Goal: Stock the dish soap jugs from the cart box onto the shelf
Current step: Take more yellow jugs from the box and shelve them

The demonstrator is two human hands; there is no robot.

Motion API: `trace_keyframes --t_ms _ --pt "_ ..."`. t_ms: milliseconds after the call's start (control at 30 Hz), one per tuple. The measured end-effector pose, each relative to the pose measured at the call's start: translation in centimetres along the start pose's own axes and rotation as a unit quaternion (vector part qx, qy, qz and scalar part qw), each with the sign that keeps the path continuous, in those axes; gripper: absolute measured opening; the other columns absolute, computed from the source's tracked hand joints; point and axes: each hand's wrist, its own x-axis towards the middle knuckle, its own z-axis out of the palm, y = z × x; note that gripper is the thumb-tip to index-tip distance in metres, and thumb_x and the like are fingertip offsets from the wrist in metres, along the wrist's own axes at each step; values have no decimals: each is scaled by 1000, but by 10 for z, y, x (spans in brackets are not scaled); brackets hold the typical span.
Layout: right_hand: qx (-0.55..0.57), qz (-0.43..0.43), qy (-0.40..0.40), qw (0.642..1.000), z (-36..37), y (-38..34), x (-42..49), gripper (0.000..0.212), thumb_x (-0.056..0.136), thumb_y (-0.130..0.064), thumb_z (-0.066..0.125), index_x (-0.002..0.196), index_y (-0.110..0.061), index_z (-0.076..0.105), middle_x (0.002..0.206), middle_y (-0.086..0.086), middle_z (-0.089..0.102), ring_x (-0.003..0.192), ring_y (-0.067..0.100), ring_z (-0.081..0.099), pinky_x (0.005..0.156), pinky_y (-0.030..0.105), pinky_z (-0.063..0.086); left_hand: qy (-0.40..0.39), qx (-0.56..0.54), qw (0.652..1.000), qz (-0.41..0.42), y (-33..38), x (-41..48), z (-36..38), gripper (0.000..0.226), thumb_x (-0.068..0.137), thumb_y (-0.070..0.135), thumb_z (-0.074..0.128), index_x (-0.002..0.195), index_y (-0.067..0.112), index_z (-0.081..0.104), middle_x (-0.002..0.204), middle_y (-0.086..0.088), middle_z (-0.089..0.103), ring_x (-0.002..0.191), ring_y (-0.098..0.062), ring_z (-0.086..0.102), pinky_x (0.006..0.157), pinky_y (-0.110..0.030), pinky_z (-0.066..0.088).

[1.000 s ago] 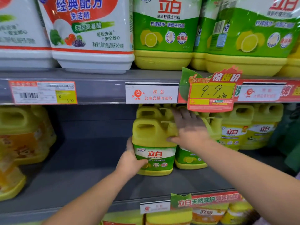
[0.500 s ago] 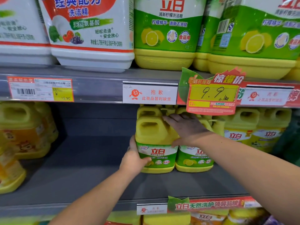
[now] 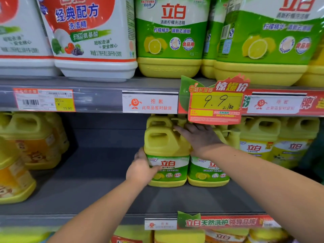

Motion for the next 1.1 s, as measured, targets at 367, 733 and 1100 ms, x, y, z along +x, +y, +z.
trace_keyframes --t_ms 367,733,1100 --pt "66 1 44 997 -3 23 -49 77 87 -40 55 149 -36 9 157 1 16 143 28 13 115 50 12 52 270 959 75 13 -45 -20 65 84 47 56 138 19 31 136 -5 40 121 -26 44 91 -40 44" --pt "58 22 -111 992 22 27 -152 82 86 -58 50 150 -30 7 160 6 7 147 33 2 114 59 6 -62 409 899 144 46 -128 8 86 85 66 40 150 22 5 160 -7 5 146 -32 -1 116 -54 7" --pt "68 109 -129 983 -7 -20 -285 79 87 -57 48 150 -29 12 159 3 14 146 31 7 114 56 11 -77 374 892 243 49 -233 -4 84 84 64 45 149 20 13 157 -5 17 145 -31 9 115 -51 12"
